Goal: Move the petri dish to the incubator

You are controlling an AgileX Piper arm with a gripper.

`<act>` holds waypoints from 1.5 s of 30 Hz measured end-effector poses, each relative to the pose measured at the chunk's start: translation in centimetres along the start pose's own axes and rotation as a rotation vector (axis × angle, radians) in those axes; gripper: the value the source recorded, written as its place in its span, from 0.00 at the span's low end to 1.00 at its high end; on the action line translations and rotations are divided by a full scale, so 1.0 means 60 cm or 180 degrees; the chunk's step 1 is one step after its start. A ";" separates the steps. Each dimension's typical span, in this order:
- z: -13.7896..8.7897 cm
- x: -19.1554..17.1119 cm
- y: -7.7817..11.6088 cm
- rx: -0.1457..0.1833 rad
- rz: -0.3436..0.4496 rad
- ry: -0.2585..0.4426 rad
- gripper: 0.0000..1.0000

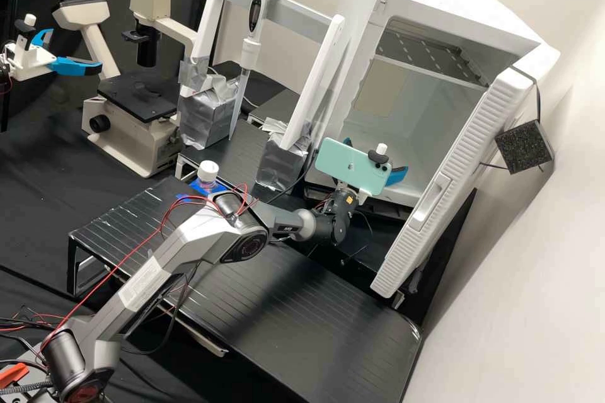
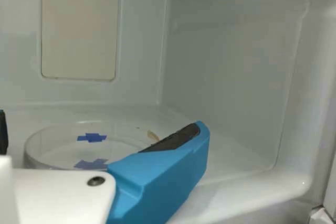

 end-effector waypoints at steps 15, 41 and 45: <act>0.005 -0.121 0.014 0.0308 0.0047 0.0119 1.00; -0.119 -0.431 -0.047 0.0254 0.0210 -0.0455 1.00; -0.175 -0.467 -0.072 0.0176 0.0318 -0.0373 1.00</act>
